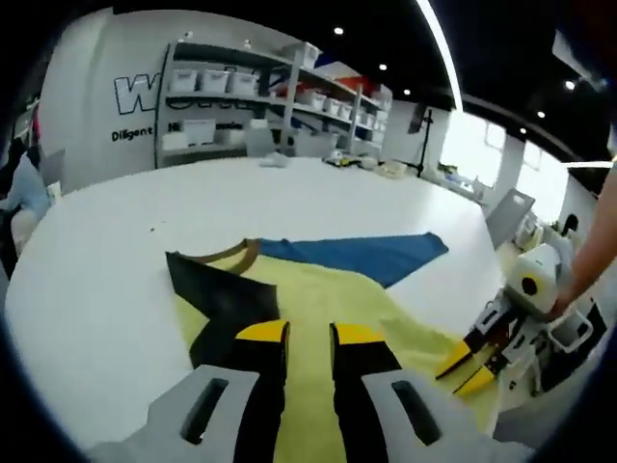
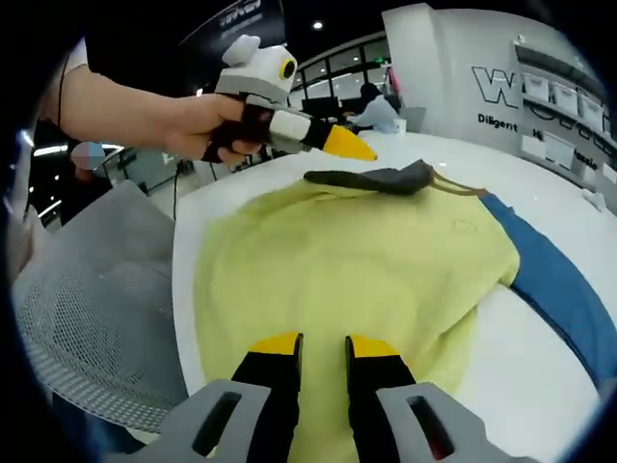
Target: Fold the garment on the visible template until the final outline fits inside the template.
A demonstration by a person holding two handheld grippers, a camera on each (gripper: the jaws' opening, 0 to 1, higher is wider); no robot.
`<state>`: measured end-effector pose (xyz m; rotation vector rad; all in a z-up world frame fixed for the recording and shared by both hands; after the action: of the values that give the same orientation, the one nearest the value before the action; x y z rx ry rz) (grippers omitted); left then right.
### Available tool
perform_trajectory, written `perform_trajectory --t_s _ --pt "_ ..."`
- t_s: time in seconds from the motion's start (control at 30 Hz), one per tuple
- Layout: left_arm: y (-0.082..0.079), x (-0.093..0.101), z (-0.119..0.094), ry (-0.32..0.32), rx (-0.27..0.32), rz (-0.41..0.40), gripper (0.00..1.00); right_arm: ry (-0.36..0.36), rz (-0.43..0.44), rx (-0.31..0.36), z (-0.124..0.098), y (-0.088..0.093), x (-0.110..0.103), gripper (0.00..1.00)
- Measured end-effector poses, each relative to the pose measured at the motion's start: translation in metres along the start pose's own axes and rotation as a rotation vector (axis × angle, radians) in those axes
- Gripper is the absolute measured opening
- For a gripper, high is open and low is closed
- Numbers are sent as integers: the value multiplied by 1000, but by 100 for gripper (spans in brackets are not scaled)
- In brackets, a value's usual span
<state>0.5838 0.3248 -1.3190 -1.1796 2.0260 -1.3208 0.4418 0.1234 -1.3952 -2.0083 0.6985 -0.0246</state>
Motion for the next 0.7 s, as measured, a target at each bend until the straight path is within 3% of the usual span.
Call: perform_trajectory --t_s 0.07,0.13,0.23,0.33,0.47,0.7 --pt "4 -24 -4 -61 -18 -51 11 0 0 1 0 0 0 11" --pt "16 -44 -2 -89 -92 -96 12 2 1 2 -1 1 1 11" --pt "27 -61 1 -120 -152 -176 14 2 0 1 -1 1 1 11" --pt "35 -63 7 -88 -212 -292 16 1 -2 -2 0 0 1 10" --pt "47 -59 15 -61 -294 -382 14 -3 -5 -9 1 -1 2 10" --pt "47 -55 15 -74 -280 -387 0 0 -6 -14 1 -1 3 9"
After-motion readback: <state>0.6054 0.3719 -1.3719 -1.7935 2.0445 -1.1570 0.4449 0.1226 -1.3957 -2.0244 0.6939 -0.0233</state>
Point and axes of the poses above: the point that each gripper's makers call its tool centre point, and the gripper's own axes: z roughly forward along the fingers, x roughly to its right, y roughly out of its underside, the point moved 8 cm from there along -z, roughly backward along the fingers, and after that the axes turned 12 degrees about -y, right-handed, at the moved point
